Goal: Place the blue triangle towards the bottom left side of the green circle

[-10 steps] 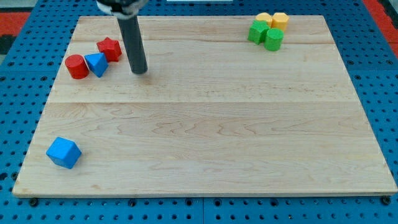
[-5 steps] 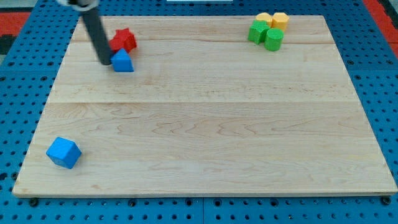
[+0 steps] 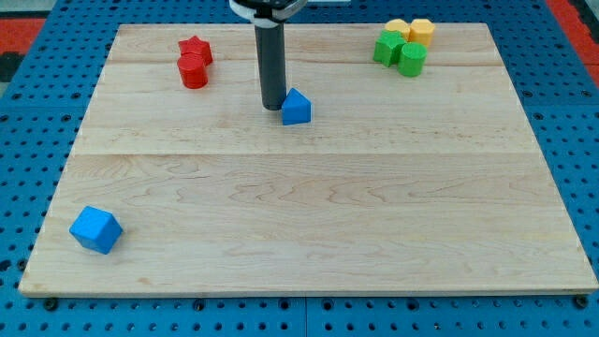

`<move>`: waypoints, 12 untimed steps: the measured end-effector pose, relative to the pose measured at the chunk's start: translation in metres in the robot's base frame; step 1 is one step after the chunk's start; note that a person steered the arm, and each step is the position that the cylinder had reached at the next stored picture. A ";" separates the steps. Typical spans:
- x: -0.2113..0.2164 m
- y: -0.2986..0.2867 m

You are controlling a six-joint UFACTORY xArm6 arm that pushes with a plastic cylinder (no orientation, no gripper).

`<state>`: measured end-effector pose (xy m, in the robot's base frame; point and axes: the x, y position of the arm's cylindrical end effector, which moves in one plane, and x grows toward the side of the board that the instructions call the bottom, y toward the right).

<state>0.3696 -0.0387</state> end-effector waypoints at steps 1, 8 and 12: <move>0.003 0.057; -0.004 0.139; 0.015 0.029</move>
